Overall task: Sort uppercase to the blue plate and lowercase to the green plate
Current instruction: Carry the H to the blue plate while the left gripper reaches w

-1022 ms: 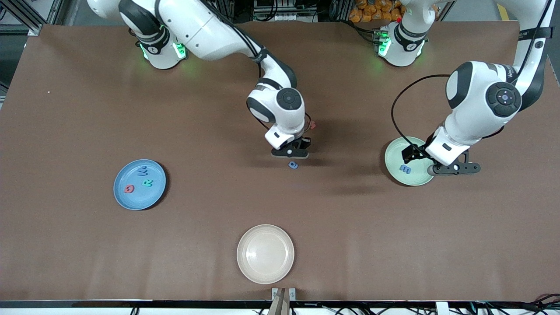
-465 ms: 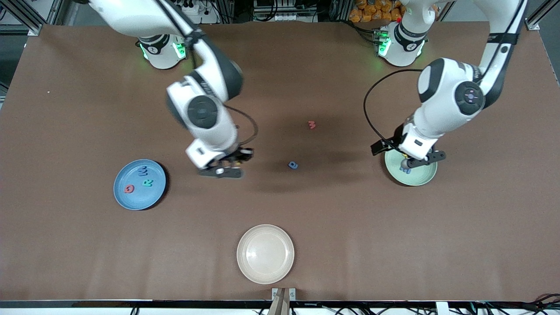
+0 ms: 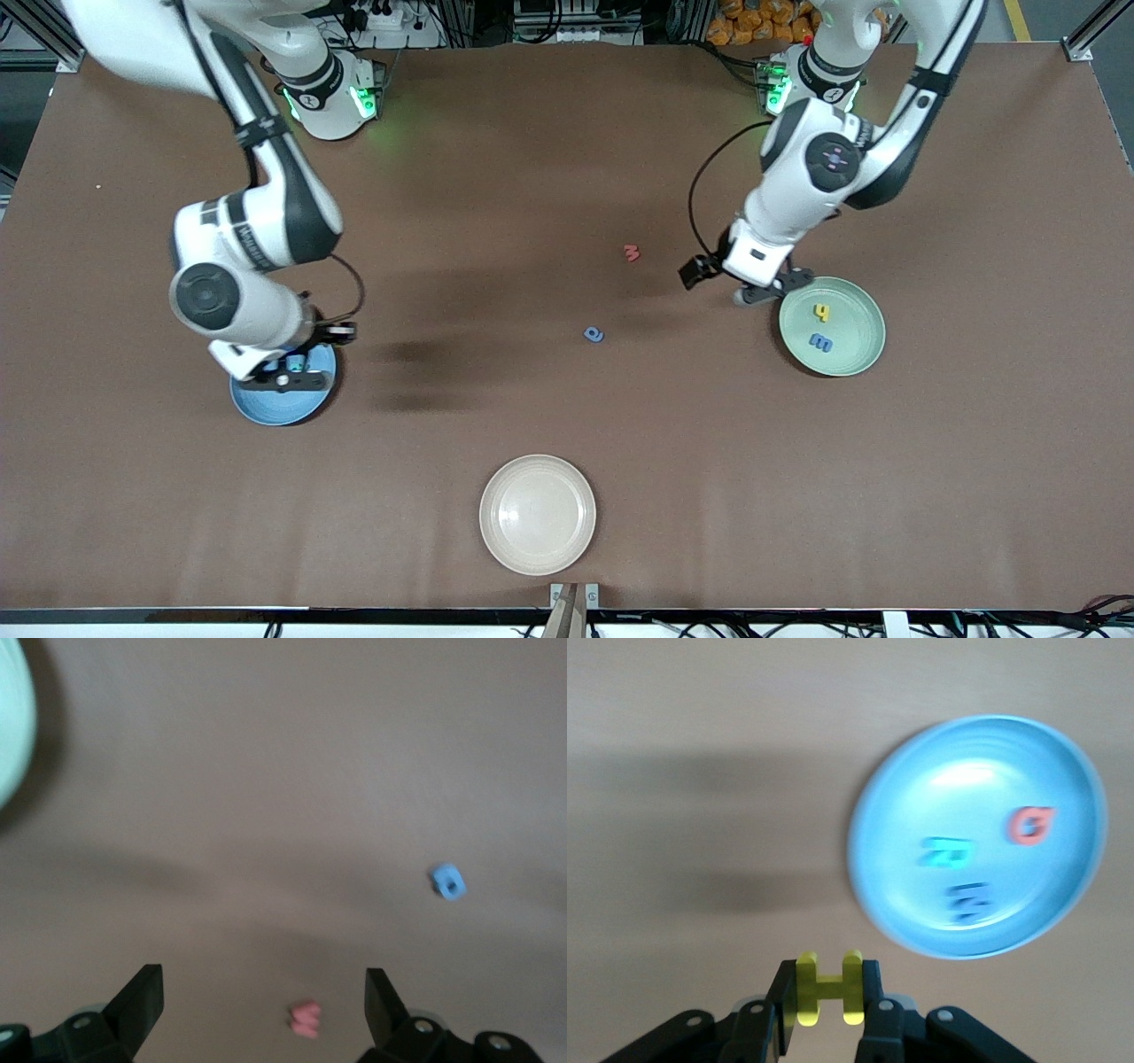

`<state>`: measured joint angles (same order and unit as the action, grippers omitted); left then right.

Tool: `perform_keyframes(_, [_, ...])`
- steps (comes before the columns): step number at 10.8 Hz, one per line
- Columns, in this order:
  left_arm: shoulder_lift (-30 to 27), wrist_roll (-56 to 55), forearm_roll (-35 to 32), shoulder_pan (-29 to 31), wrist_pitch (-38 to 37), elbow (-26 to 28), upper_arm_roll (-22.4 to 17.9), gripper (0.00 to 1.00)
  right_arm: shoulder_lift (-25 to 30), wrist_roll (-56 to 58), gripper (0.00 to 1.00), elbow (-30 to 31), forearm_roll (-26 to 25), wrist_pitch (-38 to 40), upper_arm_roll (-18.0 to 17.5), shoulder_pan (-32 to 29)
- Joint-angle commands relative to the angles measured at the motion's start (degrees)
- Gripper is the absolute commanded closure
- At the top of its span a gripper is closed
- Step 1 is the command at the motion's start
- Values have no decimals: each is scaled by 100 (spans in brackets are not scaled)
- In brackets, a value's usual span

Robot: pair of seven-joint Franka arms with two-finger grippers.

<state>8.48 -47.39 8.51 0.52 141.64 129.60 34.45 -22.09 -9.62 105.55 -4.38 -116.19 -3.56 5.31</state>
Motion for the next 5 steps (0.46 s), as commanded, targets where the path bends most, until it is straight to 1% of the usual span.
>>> perform_keyframes(1, [-180,-716,-59,-577,83,196,-26,0,171,513,100,623,104,-734,180,-318])
perform_keyframes(2, [-136,-1102,-295,-780,83,205,-26,0,109,671,100,773,104,-1113,354,-285])
perform_keyframes(4, [-4,-1902,-954,-1149,83,258,-26,0,-110,795,100,783,104,-1406,373,-328])
perform_keyframes(5, [66,-2149,-1131,-1255,83,284,-26,0,-250,795,99,739,113,-1476,373,-354])
